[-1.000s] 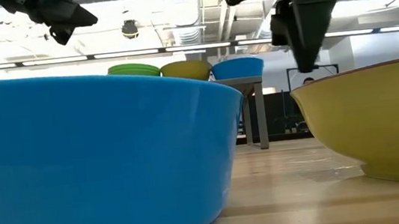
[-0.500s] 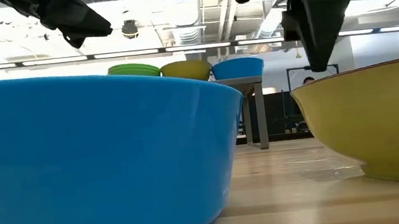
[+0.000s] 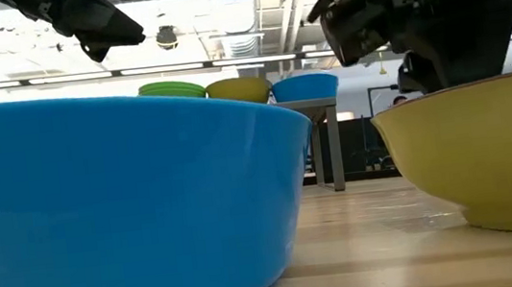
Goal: Pick & Place Mini bowls
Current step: Stack the white patterned bowl on top of the other white patterned bowl on the shelf
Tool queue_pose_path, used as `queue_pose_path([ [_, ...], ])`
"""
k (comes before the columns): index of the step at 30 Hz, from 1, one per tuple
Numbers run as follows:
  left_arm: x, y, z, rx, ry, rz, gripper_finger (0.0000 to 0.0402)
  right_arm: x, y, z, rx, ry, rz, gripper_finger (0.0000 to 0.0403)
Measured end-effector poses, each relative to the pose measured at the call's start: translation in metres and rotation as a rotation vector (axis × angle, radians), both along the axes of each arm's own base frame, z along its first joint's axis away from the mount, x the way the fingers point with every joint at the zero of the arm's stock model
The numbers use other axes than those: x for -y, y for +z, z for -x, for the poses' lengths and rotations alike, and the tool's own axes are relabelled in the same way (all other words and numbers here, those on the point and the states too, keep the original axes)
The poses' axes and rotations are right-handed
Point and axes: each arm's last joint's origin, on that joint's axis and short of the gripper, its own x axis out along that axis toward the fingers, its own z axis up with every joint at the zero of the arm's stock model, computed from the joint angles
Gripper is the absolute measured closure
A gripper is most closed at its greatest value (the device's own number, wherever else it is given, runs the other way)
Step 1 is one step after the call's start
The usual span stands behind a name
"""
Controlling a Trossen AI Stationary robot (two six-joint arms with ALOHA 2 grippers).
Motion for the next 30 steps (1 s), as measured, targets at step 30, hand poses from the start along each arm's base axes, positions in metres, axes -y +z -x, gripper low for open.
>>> queue_pose_path([
  [30, 0.000, 0.002, -0.001, 0.017, 0.000, 0.003, 0.0312, 0.013, -0.010, -0.011, 0.087, -0.064, -0.072, 0.0391],
])
